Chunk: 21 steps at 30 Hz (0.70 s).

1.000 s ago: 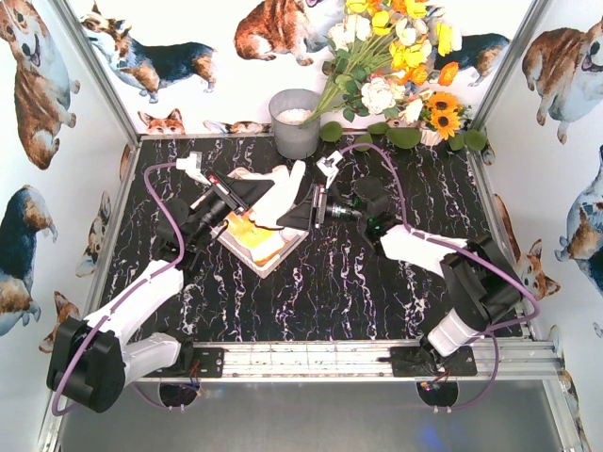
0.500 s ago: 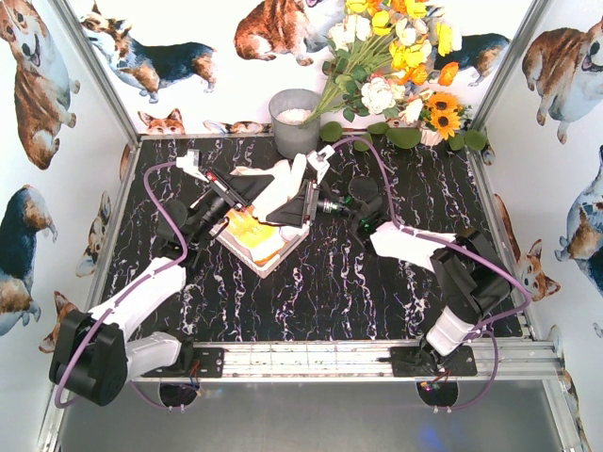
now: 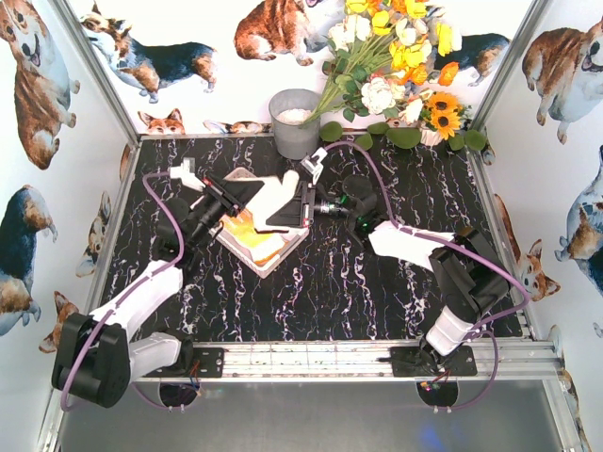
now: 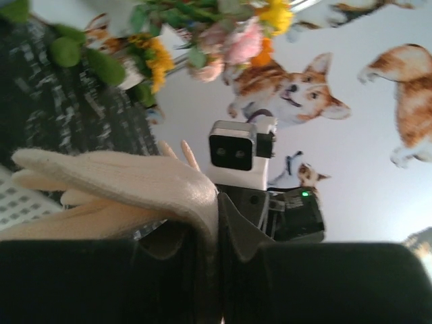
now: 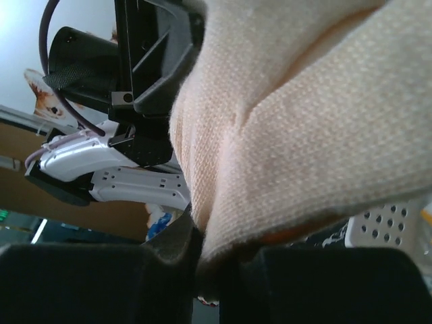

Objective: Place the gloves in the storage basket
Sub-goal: Place the glove in the bin.

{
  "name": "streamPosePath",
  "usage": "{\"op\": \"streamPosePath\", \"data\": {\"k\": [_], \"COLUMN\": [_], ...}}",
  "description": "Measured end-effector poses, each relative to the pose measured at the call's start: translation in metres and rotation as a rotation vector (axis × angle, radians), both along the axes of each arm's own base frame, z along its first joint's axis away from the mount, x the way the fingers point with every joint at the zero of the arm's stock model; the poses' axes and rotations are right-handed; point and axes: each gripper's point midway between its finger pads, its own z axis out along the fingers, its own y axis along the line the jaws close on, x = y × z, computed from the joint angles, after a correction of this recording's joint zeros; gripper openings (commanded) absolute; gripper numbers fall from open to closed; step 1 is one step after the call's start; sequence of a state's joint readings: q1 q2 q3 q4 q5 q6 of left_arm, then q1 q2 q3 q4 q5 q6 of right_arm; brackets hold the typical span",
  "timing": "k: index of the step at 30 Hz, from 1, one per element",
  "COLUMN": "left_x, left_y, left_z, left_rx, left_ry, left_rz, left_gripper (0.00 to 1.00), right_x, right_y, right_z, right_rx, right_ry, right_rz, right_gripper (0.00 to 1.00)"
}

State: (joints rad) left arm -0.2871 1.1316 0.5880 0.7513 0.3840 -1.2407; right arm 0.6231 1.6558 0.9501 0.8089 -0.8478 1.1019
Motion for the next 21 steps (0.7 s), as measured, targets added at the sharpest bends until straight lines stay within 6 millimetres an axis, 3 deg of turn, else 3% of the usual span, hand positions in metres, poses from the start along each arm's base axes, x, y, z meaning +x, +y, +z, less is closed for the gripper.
{"op": "streamPosePath", "data": {"k": [6, 11, 21], "left_x": [0.007, 0.016, 0.009], "left_y": [0.016, 0.021, 0.01], "left_z": [-0.056, -0.086, -0.131], "left_rx": [0.045, 0.063, 0.041], "left_ry": [0.169, 0.261, 0.412], "left_rz": [0.055, 0.059, -0.033], "left_gripper": [0.21, 0.26, 0.48], "right_x": [-0.007, -0.011, -0.005], "right_y": [0.0, -0.003, 0.002], "right_z": [-0.036, -0.056, -0.058], "right_rx": [-0.134, -0.213, -0.269], "right_ry": [0.249, 0.371, 0.434], "right_rz": [0.021, 0.022, 0.02], "right_gripper": [0.0, 0.0, 0.0]}}
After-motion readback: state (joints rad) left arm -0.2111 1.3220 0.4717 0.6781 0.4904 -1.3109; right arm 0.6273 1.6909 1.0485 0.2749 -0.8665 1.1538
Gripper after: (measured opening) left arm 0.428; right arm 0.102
